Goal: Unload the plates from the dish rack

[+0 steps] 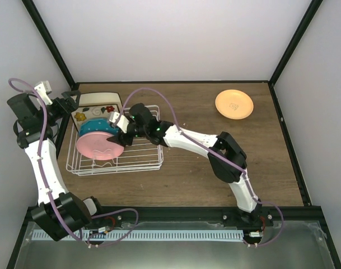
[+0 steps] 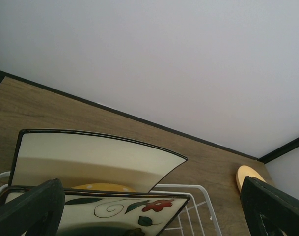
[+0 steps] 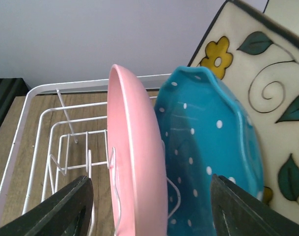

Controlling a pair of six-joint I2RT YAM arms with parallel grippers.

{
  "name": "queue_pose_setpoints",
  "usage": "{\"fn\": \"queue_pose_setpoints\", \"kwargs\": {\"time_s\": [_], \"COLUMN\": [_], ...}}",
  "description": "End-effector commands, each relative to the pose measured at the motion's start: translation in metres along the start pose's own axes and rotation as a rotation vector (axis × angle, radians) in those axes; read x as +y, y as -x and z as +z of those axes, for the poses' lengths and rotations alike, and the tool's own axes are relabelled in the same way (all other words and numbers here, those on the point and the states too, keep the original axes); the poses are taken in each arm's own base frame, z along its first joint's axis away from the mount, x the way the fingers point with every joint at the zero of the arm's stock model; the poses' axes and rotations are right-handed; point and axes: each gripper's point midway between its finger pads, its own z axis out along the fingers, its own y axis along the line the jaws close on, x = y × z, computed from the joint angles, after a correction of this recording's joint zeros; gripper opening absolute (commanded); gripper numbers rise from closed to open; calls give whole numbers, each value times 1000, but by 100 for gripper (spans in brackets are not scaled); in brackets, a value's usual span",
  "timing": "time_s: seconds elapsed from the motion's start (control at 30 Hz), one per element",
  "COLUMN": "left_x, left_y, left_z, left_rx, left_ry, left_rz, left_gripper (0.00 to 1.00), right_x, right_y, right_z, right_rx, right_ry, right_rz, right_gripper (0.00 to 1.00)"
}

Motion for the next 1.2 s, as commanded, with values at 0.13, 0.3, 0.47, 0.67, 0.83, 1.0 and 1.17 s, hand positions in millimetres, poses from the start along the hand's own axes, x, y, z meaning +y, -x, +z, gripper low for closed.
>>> {"fn": "queue_pose_setpoints", "kwargs": {"time_s": [0.13,0.3,0.47,0.67,0.83,1.0,1.17], "left_x": [-14,-13,-14,-13,-13,-14,-14], "left_y": [5,1,1,-2,-2,0,-1], "left_z": [-4,-3,-4,-3,-3,-3,-3], "left_rx": [-8,-1,0,5,3,-9,-9], "left_ry": [-42,-48,-55,-52,-54,-59,-65], "left_rz": [28,12,11,10,9,5,-1], "left_gripper": [100,100,100,100,100,100,100], "right_x": [20,17,16,10,6,1,0], "right_y": [-8,-20,-33,-47,-40,-21,-19], "right_z": [15,21,27,34,29,18,13], "right_rx": [-17,1,20,41,37,25,39], "right_ry": [69,47,34,1,-19,-51,-61], "right_rz": [65,81,90,104,101,74,60], "right_gripper": [60,58,52,41,33,26,9]}}
